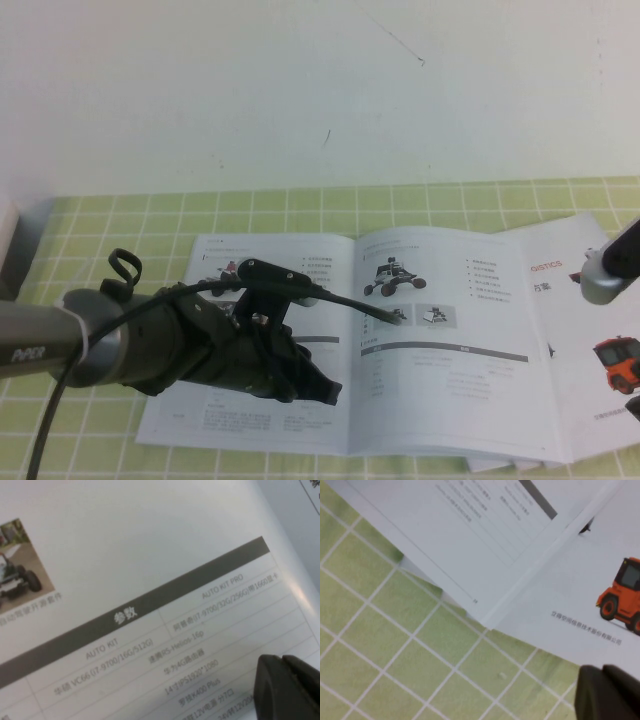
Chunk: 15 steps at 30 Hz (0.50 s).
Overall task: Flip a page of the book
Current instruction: Open the closed book
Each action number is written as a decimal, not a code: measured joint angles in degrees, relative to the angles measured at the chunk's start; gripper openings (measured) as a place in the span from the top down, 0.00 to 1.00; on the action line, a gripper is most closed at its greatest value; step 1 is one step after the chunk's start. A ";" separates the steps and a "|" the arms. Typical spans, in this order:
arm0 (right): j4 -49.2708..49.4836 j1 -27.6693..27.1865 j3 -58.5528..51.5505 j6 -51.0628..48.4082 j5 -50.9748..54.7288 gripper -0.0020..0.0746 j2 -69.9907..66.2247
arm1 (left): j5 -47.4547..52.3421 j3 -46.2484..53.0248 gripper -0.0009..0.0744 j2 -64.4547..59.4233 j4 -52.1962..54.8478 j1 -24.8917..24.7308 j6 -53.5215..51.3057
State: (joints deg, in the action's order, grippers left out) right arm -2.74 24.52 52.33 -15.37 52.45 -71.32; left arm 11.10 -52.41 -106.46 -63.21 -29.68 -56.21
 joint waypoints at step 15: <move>1.92 0.00 0.00 8.43 -9.56 0.40 -14.39 | 0.22 0.00 0.99 0.00 -0.69 0.00 0.31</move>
State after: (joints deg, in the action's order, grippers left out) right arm -0.82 24.52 52.33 -6.94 42.89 -85.71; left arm 11.32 -52.41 -106.46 -63.89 -29.68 -55.90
